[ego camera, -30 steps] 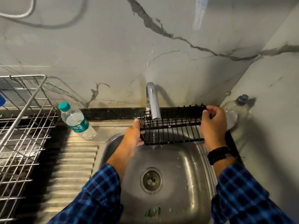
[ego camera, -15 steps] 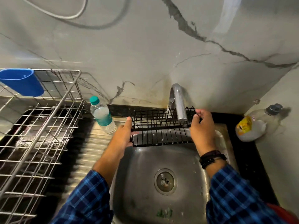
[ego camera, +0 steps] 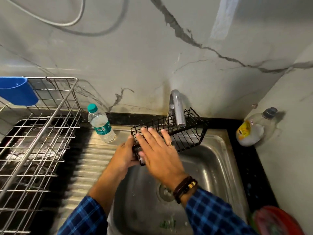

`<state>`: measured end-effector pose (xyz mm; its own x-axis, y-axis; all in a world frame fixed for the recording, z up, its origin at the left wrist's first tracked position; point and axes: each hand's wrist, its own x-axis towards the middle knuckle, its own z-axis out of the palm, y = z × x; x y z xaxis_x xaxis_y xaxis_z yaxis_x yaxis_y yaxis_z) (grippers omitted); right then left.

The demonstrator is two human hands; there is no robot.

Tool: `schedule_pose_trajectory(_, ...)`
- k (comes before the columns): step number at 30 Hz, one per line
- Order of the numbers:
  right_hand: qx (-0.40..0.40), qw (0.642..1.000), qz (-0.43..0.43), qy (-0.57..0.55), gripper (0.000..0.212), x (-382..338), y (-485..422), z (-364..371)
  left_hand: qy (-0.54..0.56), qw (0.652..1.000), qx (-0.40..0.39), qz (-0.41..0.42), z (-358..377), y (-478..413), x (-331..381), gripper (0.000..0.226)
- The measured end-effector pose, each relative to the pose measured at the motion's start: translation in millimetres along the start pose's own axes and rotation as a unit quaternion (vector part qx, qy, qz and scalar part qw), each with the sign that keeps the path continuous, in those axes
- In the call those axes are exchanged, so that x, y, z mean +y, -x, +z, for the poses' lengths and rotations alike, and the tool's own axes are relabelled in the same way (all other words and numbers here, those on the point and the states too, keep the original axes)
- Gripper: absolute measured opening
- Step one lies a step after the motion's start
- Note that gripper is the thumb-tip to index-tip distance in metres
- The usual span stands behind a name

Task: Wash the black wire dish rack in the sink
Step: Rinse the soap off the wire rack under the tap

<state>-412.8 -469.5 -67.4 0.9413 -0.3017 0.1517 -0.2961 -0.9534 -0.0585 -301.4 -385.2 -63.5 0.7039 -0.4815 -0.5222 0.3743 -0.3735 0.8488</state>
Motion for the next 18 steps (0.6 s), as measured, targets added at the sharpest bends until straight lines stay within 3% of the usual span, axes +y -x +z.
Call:
schedule_pose_trajectory(2,-0.017,1.0,0.015,0.016,0.059,38.7,14.9,0.1,-0.029,0.999,-0.016,0.015,-8.2,-0.8,-1.6,0.041)
schedule_pose_trajectory(4,-0.004,0.991,0.136,-0.015,0.063,82.0,30.2,-0.5,-0.06,0.997,-0.021,0.038,-17.3,-1.3,-1.3,0.046)
schedule_pose_trajectory(6,0.039,0.953,0.265,-0.142,0.06,107.1,39.5,-5.2,-0.092,0.994,-0.012,0.06,-23.4,0.2,-3.4,0.052)
schedule_pose_trajectory(8,0.052,0.868,0.375,-0.322,0.055,116.0,37.8,-7.6,-0.12,0.988,-0.023,0.091,-22.6,7.0,-5.4,0.052)
schedule_pose_trajectory(9,0.045,0.807,0.415,-0.417,0.057,116.8,36.9,-11.6,-0.127,0.986,-0.029,0.103,-21.0,10.1,-7.5,0.052)
schedule_pose_trajectory(11,0.011,0.693,0.455,-0.559,0.066,120.6,38.9,-18.2,-0.113,0.985,-0.038,0.121,-17.3,17.8,-9.0,0.055)
schedule_pose_trajectory(12,-0.015,0.658,0.462,-0.594,0.066,121.2,41.2,-20.6,-0.098,0.986,-0.038,0.132,-16.1,19.7,-8.9,0.059)
schedule_pose_trajectory(14,-0.015,0.653,0.466,-0.597,0.057,119.4,42.6,-14.2,-0.065,0.989,-0.042,0.128,-15.6,20.0,-8.7,0.055)
schedule_pose_trajectory(17,0.127,0.686,0.444,-0.563,0.015,110.7,41.1,-1.6,-0.044,0.995,-0.032,0.083,-7.1,14.6,-10.0,0.062)
schedule_pose_trajectory(18,0.156,0.703,0.424,-0.548,0.016,108.4,41.6,0.2,-0.033,0.997,-0.022,0.068,-3.1,11.0,-13.9,0.066)
